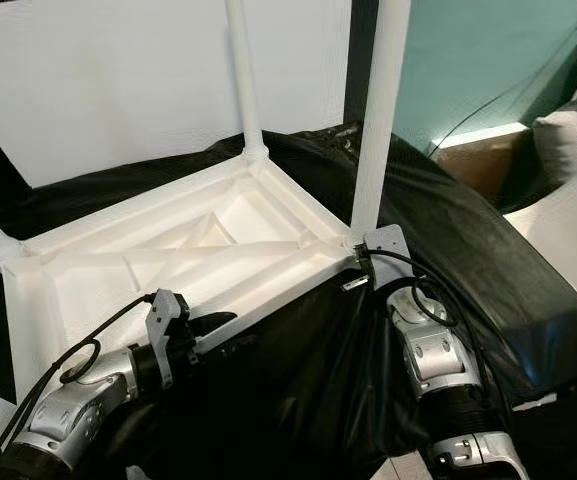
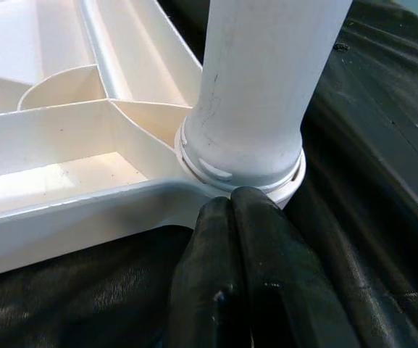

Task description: Building children table

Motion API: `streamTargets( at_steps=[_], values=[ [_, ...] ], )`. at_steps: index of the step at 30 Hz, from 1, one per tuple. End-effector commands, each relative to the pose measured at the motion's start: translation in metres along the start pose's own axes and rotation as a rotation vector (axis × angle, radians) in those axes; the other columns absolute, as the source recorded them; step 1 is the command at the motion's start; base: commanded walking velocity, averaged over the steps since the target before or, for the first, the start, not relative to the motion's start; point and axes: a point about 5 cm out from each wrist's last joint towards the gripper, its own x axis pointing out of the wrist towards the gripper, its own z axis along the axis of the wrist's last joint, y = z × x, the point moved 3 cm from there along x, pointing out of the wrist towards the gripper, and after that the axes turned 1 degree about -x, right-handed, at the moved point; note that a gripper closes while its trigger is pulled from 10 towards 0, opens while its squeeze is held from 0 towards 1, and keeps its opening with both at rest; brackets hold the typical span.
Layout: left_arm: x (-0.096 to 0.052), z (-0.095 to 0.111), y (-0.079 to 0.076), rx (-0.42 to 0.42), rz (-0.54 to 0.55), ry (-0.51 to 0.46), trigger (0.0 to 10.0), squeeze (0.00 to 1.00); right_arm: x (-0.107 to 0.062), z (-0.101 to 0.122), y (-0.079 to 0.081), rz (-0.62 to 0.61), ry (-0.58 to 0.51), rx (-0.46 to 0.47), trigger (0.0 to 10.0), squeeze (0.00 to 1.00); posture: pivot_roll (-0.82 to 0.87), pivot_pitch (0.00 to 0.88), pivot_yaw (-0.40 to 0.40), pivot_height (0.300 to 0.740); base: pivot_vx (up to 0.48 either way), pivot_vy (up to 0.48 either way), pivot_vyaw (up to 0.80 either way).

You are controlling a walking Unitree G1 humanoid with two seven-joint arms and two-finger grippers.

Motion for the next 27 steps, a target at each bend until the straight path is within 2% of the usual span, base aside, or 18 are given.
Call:
streamTargets(
  at_steps=[1, 3, 6, 12, 13, 19, 20, 23, 27],
  values=[
    [-0.001, -0.001, -0.017, -0.061, -0.15, -0.029, 10.0, 0.0, -0.002, -0.005, 0.01, 0.012, 0.015, 0.014, 2.9, 0.0, -0.02, 0.013, 0.034, 0.74, 0.0, 0.0, 0.0],
    [-0.001, 0.001, -0.017, -0.074, -0.148, -0.045, 10.0, 0.0, -0.003, -0.006, 0.013, 0.017, 0.013, 0.015, 2.9, 0.0, -0.02, 0.013, 0.034, 0.74, 0.0, 0.0, 0.0],
    [-0.014, 0.01, -0.024, -0.161, -0.164, -0.135, 10.0, 0.0, -0.008, -0.011, 0.023, 0.022, 0.012, 0.046, 3.5, 0.0, -0.04, 0.021, 0.039, 0.74, 0.0, 0.0, 0.0],
    [-0.021, -0.004, -0.034, -0.184, -0.214, -0.057, 10.0, 0.0, -0.008, -0.016, 0.025, 0.015, 0.023, 0.062, 3.6, 0.0, -0.04, 0.021, 0.04, 0.74, 0.0, 0.0, 0.0],
    [-0.019, -0.008, -0.033, -0.174, -0.22, -0.024, 10.0, 0.0, -0.003, -0.018, 0.024, 0.02, 0.033, 0.054, 2.9, 0.0, -0.03, 0.013, 0.043, 0.74, 0.0, 0.0, 0.0],
    [-0.006, -0.013, -0.027, -0.092, -0.24, 0.086, 10.0, 0.0, 0.02, -0.012, 0.026, 0.085, 0.058, 0.001, 4.2, 0.0, -0.03, 0.0, 0.045, 0.74, 0.0, 0.0, 0.0],
    [-0.006, -0.013, -0.027, -0.092, -0.24, 0.086, 10.0, 0.0, 0.02, -0.012, 0.026, 0.085, 0.058, 0.001, 4.2, 0.0, -0.03, 0.0, 0.045, 0.74, 0.0, 0.0, 0.0],
    [-0.005, -0.023, -0.026, -0.057, -0.234, 0.171, 10.0, 0.0, 0.027, -0.004, 0.027, 0.099, 0.048, -0.002, 4.5, 0.0, -0.02, 0.0, 0.042, 0.74, 0.0, 0.0, 0.0],
    [-0.001, -0.024, -0.023, -0.026, -0.209, 0.172, 10.0, 0.0, 0.03, 0.002, 0.031, 0.111, 0.034, 0.004, 4.7, 0.0, -0.01, 0.0, 0.041, 0.74, 0.0, 0.0, 0.0]
  ],
)
